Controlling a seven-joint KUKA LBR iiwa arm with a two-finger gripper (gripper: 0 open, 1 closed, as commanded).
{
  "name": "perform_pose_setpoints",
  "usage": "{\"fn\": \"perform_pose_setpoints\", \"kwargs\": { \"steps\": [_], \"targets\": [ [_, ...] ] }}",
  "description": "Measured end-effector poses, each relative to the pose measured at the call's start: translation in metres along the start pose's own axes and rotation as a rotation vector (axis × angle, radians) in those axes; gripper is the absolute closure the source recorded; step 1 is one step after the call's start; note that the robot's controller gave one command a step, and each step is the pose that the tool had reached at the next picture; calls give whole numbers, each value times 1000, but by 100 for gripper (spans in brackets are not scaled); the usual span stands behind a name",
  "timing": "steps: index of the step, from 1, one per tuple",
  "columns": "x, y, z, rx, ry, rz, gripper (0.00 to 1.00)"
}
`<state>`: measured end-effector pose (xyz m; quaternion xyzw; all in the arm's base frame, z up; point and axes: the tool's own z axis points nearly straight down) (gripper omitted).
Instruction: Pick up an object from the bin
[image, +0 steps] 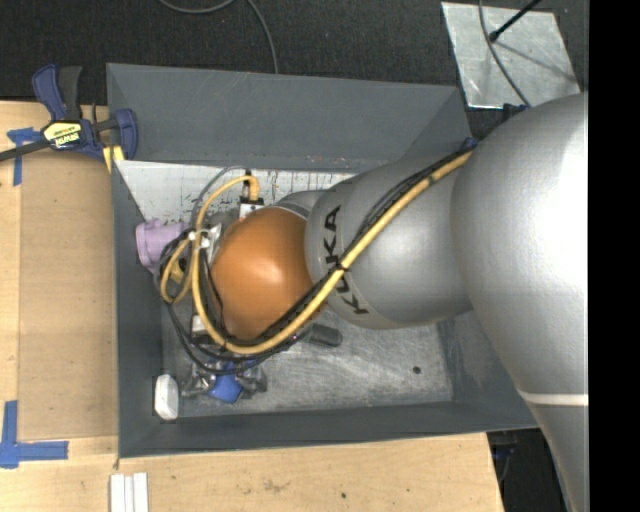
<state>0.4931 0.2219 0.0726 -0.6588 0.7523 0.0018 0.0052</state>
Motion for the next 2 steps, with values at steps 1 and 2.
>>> {"fn": "perform_pose_setpoints", "kwargs": {
  "steps": [1,2],
  "targets": [
    [0,3,-37,-12,12,-19,100],
    [-3,1,-102,-5,8,-22,100]
  ]
}}
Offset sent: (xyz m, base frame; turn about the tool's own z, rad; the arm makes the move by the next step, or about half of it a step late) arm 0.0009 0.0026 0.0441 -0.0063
